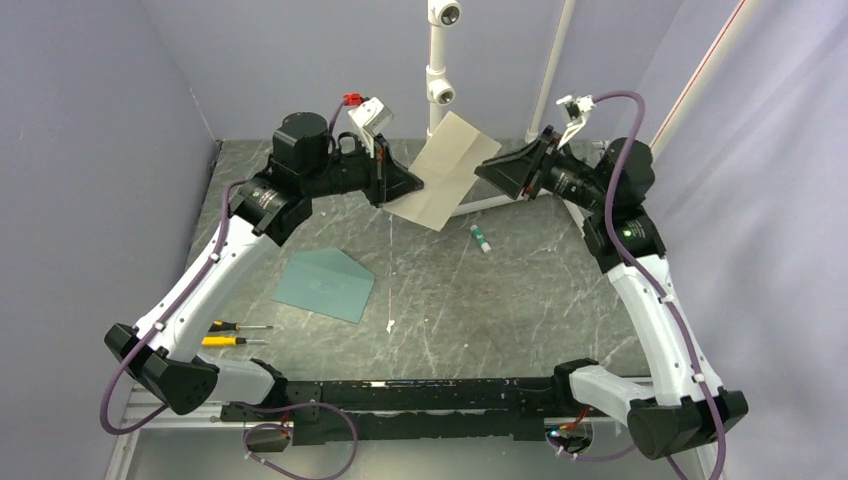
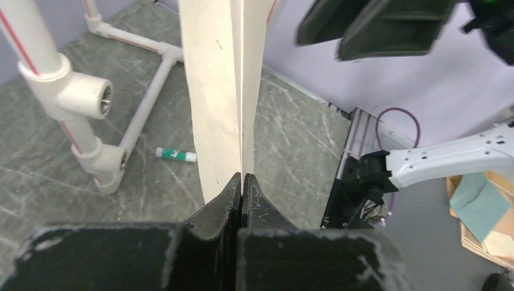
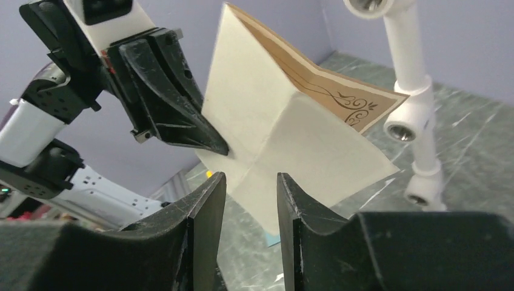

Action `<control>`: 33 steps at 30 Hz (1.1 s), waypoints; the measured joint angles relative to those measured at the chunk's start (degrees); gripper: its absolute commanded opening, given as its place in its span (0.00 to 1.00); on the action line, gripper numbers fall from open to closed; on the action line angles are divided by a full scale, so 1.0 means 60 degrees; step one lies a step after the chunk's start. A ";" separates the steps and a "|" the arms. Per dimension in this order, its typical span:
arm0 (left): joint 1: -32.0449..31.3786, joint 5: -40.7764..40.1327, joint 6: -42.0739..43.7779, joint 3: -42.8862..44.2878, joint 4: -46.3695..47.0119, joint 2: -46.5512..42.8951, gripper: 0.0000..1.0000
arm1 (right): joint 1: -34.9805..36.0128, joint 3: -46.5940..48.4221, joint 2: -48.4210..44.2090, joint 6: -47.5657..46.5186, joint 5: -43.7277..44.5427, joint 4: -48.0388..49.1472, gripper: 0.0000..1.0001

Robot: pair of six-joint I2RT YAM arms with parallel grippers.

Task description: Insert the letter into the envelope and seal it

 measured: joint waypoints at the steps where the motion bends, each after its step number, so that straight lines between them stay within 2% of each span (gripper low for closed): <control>1: 0.0000 0.0168 -0.0215 -0.0080 0.0193 0.0007 0.02 | 0.0033 -0.0146 0.0087 0.0219 -0.0182 0.0080 0.42; 9: 0.0000 0.2838 -0.1534 -0.0160 0.2007 0.0047 0.03 | 0.0284 -0.0408 0.0656 0.1443 -0.0270 0.1082 0.53; 13: 0.0000 0.3424 -0.1876 -0.0178 0.2590 0.0044 0.03 | 0.0350 -0.0623 0.0637 0.1614 0.0240 0.1217 0.67; 16: 0.0000 0.3322 -0.1883 -0.0229 0.2674 0.0025 0.02 | 0.0350 -0.0863 0.0525 0.1668 0.0415 0.1552 0.73; 20: 0.0000 0.2568 -0.1894 -0.0248 0.2634 0.0025 0.02 | 0.0350 -0.1293 0.0025 0.1657 0.0601 0.2011 0.74; 24: 0.0000 0.1603 -0.2047 -0.0484 0.2725 -0.0026 0.02 | 0.0357 -0.1603 -0.0816 0.1337 0.1577 0.2076 0.76; 28: 0.0000 0.0947 -0.2182 -0.0670 0.2718 -0.0036 0.02 | 0.0357 -0.1749 -0.1526 0.1035 0.2448 0.2102 0.73; 33: 0.0000 0.0987 -0.2273 -0.0667 0.2754 0.0022 0.02 | 0.0350 -0.1279 -0.1239 0.1122 0.2069 0.2208 0.67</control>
